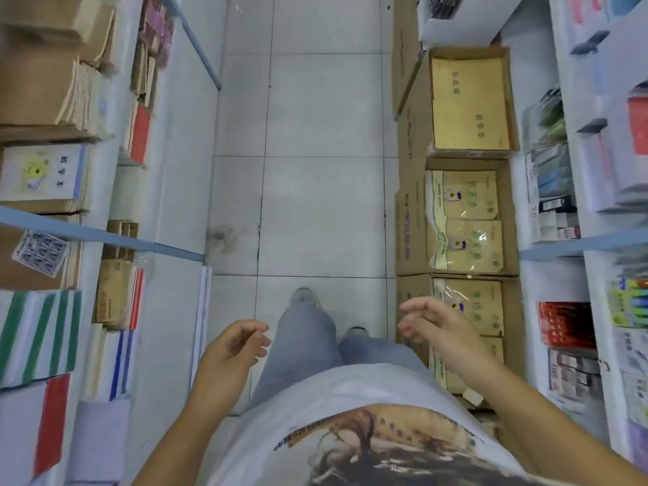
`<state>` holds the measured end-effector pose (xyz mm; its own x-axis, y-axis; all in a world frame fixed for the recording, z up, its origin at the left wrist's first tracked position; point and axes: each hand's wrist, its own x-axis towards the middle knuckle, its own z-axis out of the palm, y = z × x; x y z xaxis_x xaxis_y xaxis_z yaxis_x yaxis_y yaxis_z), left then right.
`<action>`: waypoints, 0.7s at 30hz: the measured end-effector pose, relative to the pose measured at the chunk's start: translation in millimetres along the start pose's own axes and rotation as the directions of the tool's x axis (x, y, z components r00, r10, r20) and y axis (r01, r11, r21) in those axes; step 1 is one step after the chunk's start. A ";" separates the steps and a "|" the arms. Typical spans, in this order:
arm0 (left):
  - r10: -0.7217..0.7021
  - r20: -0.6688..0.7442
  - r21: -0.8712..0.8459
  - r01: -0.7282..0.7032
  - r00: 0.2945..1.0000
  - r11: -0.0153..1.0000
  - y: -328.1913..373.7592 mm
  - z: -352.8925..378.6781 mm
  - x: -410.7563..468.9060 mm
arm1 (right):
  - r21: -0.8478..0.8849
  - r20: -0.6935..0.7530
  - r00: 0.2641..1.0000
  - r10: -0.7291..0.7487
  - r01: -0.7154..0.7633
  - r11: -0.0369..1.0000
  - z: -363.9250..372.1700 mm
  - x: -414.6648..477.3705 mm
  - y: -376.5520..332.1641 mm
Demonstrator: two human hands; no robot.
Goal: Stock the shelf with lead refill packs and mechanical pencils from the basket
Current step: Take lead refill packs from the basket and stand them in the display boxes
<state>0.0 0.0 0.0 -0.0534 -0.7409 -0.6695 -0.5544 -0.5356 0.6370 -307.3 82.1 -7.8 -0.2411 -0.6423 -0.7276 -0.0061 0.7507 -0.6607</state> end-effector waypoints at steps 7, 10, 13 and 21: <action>-0.065 -0.080 -0.099 0.057 0.995 0.994 45.3 -41.0 96.4 | -0.015 0.030 1.000 -0.005 0.006 1.000 5.1 108.2 -95.6; -0.043 -0.047 -0.080 0.039 0.998 0.996 90.9 -59.0 161.6 | 0.004 -0.009 1.000 0.005 -0.005 1.000 6.2 152.1 -143.8; 0.030 0.015 -0.055 -0.029 0.999 0.998 156.0 -71.0 223.0 | 0.065 -0.058 0.998 0.023 -0.019 0.998 3.0 186.6 -190.6; 0.158 0.161 0.052 -0.168 0.974 0.984 327.0 -78.2 388.9 | 0.187 -0.180 0.980 0.085 -0.051 0.981 -36.7 284.4 -288.3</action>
<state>-137.1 -495.0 -22.2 -0.2734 -0.7410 -0.6133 -0.5799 -0.3817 0.7197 -409.8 -311.3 -17.5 -0.4119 -0.5374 -0.7359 0.1882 0.7400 -0.6457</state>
